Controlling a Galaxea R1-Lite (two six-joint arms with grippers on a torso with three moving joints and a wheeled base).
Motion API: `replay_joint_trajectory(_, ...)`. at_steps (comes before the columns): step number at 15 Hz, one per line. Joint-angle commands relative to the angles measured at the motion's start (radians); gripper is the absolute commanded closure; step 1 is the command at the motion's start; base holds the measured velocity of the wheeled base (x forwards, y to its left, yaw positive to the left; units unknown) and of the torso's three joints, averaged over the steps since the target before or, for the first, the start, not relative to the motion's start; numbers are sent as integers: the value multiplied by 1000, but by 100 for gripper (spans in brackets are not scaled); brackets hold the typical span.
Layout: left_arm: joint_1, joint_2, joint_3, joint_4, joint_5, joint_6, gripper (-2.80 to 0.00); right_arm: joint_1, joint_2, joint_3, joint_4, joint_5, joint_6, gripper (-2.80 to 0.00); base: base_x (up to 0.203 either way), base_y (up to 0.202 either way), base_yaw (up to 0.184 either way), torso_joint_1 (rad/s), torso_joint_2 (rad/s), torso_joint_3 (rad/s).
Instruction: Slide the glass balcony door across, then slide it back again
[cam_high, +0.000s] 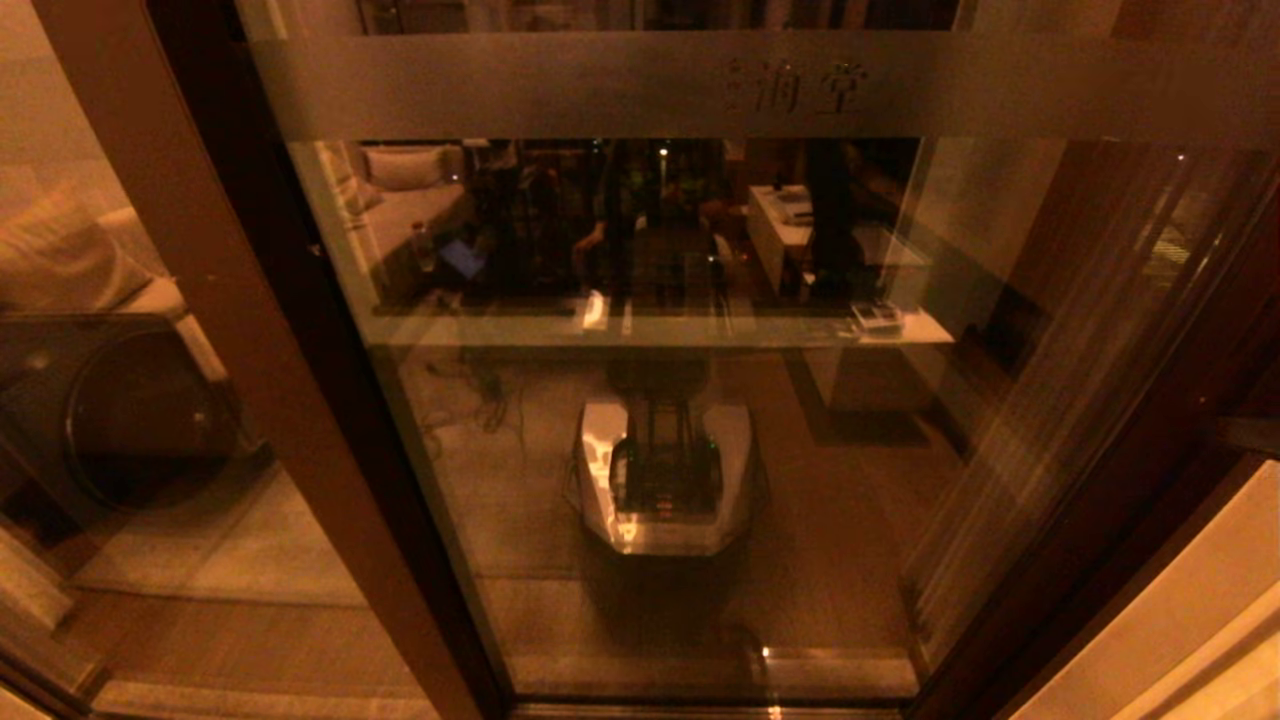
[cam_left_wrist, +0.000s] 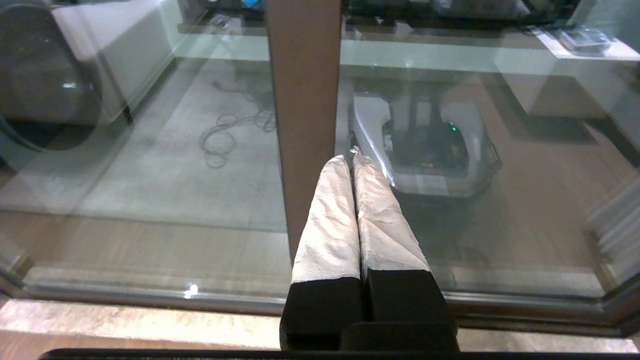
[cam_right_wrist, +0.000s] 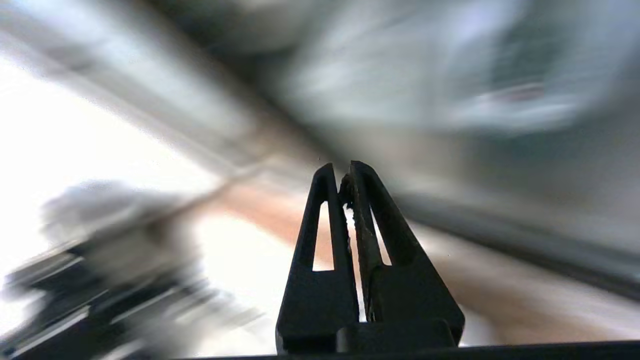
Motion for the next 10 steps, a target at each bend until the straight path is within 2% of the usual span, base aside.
replay_joint_trajectory(1,0,1,0,1,0,0,0,124,-124,-10,14,62,100,0,0,0,0,0,0,0)
replay_joint_trajectory(4,0,1,0,1,0,0,0,193,-299,2,58,55,121,0,0,0,0,0,0,0)
replay_joint_trajectory(7,0,1,0,0,0,0,0,226,-491,-3,196,51,123,0,0,0,0,0,0,0)
replay_joint_trajectory(10,0,1,0,0,0,0,0,397,-616,-68,361,42,124,0,0,0,0,0,0,0)
